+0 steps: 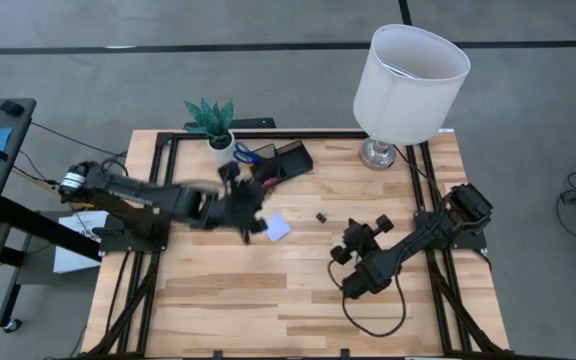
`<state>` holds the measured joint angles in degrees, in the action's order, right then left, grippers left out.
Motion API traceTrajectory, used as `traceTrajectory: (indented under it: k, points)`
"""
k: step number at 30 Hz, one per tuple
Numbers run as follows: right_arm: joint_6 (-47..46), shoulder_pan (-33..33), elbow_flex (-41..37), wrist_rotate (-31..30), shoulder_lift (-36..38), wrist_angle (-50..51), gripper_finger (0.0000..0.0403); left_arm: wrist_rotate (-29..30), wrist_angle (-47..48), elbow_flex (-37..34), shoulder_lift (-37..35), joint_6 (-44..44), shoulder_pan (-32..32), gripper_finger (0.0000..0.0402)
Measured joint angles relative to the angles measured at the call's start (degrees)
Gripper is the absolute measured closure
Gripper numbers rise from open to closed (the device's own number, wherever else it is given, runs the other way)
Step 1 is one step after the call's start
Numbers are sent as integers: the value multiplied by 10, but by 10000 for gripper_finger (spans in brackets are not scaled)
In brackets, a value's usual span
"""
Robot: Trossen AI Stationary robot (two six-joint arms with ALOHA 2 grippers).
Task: Pick and place office supplies into organizer
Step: Put the right binder clip into the desk organizer
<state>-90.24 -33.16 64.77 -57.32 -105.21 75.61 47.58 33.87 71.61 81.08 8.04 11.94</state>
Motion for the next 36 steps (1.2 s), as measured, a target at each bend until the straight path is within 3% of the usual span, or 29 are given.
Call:
traceTrajectory:
  k: [6, 9, 15, 26, 29, 32, 36]
  points:
    - [-43, -17, -100, -33, 0, -205, 402, 211, -13, -54, -2, 85, 138, 326]
    - [-43, -21, -137, -64, 3, -275, 402, 278, -9, -84, -7, 129, 195, 326]
    - [-33, -23, -159, -105, 31, -302, 402, 306, 25, -122, -9, 194, 272, 326]
    - [75, -16, -201, -115, 114, -365, 403, 347, 279, -175, -52, 438, 342, 327]
    - [168, -16, -235, -90, 153, -447, 403, 359, 298, -196, -77, 455, 358, 327]
    - [351, -15, -280, -35, 201, -605, 403, 361, 298, -220, -105, 451, 371, 326]
    - [679, 8, -351, 134, 253, -915, 403, 363, 297, -246, -135, 446, 376, 327]
